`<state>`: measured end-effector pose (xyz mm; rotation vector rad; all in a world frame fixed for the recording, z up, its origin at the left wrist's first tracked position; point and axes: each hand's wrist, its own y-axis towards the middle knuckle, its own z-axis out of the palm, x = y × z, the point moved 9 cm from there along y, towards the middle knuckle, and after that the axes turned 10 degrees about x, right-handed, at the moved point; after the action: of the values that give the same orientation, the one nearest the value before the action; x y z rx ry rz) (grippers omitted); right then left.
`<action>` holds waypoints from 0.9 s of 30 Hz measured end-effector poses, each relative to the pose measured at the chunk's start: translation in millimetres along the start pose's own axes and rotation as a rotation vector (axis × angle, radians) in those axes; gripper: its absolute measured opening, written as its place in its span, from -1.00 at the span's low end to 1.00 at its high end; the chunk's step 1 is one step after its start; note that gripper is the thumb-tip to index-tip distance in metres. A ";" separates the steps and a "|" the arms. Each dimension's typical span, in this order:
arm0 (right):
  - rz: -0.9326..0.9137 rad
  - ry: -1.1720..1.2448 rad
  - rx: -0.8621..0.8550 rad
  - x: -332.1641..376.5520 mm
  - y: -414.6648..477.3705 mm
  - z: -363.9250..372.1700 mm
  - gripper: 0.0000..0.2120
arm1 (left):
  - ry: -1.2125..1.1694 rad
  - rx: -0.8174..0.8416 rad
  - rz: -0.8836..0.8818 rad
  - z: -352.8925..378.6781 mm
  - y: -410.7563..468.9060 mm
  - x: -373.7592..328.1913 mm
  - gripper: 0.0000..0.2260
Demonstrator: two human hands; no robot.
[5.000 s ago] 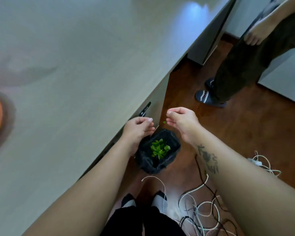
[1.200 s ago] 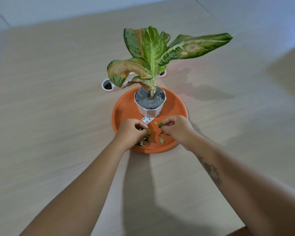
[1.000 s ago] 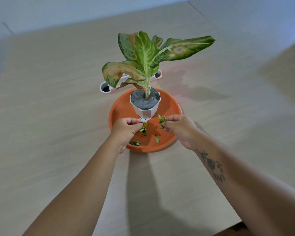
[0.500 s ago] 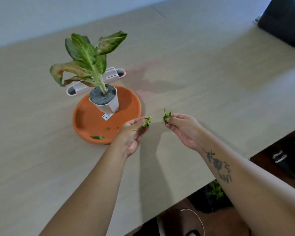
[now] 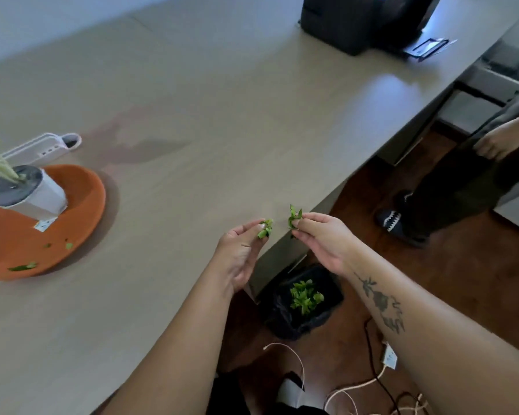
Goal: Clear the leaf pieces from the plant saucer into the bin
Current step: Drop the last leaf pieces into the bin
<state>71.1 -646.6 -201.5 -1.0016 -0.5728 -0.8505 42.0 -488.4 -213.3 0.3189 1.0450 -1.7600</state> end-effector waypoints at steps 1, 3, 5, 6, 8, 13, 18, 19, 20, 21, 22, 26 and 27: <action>-0.005 -0.002 -0.030 1.6 -5.7 -19.4 -0.89 | 0.022 0.012 -0.021 13.6 1.3 13.7 -0.92; -0.004 -0.004 -0.091 0.5 -16.7 -53.8 -0.86 | 0.070 0.038 -0.071 37.1 1.3 40.9 -0.91; 0.004 0.014 -0.138 -7.4 -25.6 -80.4 -0.83 | 0.102 0.066 -0.115 51.2 -0.3 66.2 -0.90; 0.012 0.038 -0.162 -13.0 -31.0 -94.9 -0.85 | 0.120 0.072 -0.147 56.4 0.5 81.8 -0.91; 0.034 0.073 -0.205 -27.4 -37.7 -114.9 -0.90 | 0.150 0.050 -0.203 54.6 2.1 105.5 -0.92; 0.071 0.118 -0.280 -72.5 -22.4 -161.4 -0.90 | 0.295 -0.040 -0.276 23.1 37.3 153.8 -0.93; 0.171 0.015 -0.387 -151.1 15.6 -221.4 -0.93 | 0.412 -0.048 -0.331 -27.6 85.1 224.5 -0.89; 0.187 -0.017 -0.408 -167.9 23.7 -234.1 -0.93 | 0.421 -0.058 -0.329 -39.6 95.5 237.6 -0.88; 0.205 -0.047 -0.415 -183.3 31.1 -244.8 -0.93 | 0.425 -0.077 -0.327 -51.5 105.5 249.4 -0.87; 0.227 -0.091 -0.411 -198.6 39.6 -255.4 -0.90 | 0.444 -0.096 -0.335 -63.1 115.9 260.8 -0.88; 0.237 -0.124 -0.402 -213.7 48.5 -264.8 -0.89 | 0.460 -0.105 -0.352 -73.9 126.1 274.1 -0.91; 0.274 -0.302 -0.416 -257.0 73.4 -296.4 -0.87 | 0.738 -0.059 -0.484 -115.5 158.5 318.2 -0.78; 0.278 -0.352 -0.412 -263.3 78.1 -301.7 -0.87 | 0.821 -0.037 -0.502 -123.2 164.7 324.6 -0.76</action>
<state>0.3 -804.3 -571.0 -1.5877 -0.5462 -0.5541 8.6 -615.3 -574.6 0.8613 1.8577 -2.0934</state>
